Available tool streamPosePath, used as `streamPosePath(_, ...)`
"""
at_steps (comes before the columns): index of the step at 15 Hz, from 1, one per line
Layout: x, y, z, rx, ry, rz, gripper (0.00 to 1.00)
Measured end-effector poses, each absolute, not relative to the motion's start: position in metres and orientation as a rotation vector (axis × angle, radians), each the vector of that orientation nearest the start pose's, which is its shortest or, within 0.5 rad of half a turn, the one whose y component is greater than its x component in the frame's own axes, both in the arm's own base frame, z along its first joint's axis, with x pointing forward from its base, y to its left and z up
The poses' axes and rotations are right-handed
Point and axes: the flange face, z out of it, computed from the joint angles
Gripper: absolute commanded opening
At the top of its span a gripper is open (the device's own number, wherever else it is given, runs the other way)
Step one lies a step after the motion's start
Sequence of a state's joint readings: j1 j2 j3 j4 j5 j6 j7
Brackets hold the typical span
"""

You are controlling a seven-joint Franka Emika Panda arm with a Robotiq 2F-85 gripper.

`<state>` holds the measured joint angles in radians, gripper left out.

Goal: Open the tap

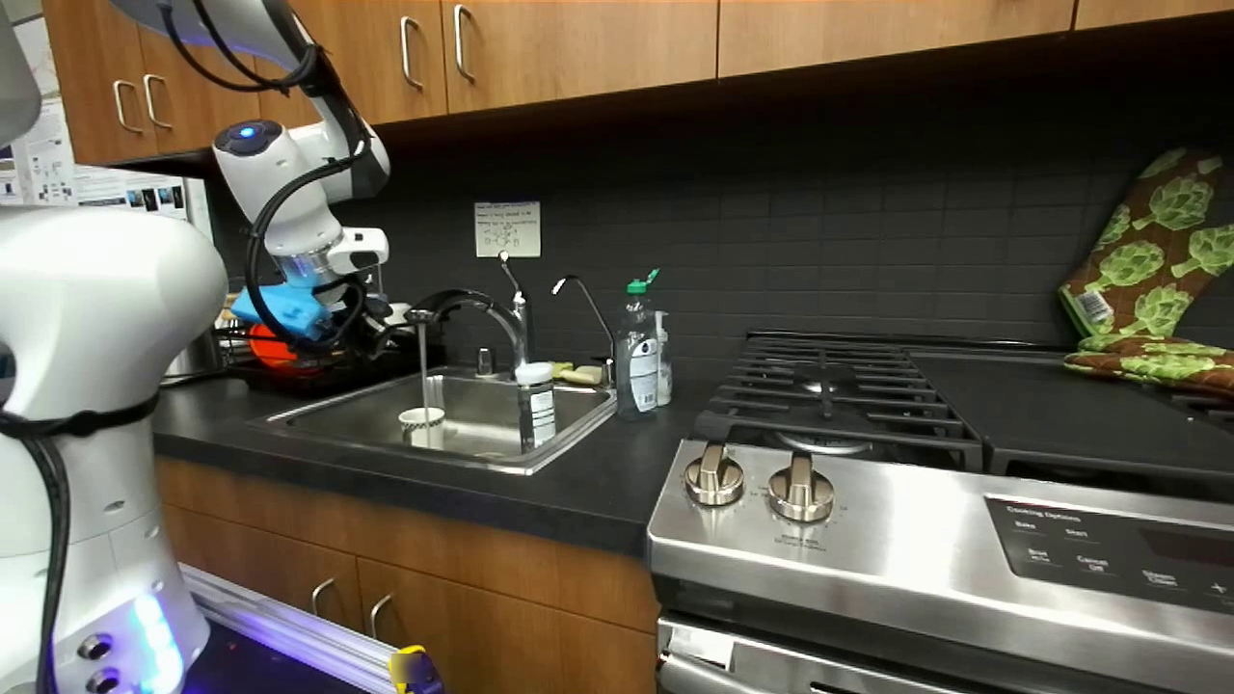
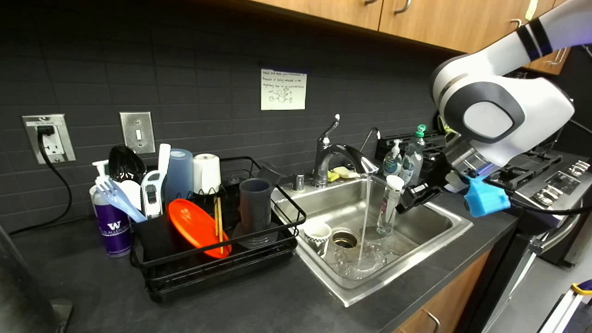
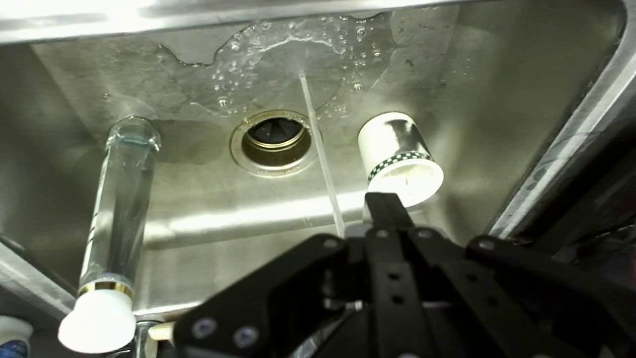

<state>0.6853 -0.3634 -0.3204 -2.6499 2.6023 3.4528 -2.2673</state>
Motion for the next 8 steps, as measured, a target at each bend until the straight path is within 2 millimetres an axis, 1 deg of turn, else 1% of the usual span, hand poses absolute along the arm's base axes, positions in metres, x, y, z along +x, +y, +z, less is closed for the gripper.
streamPosePath(5, 0.295, 0.067, 0.330, -2.829, 0.034, -0.763, 0.01)
streamPosePath(6, 0.294, 0.069, 0.330, -2.823, 0.027, -0.759, 0.05)
streamPosePath(7, 0.294, 0.071, 0.330, -2.818, 0.021, -0.756, 0.27)
streamPosePath(8, 0.293, 0.072, 0.330, -2.815, 0.016, -0.754, 0.30)
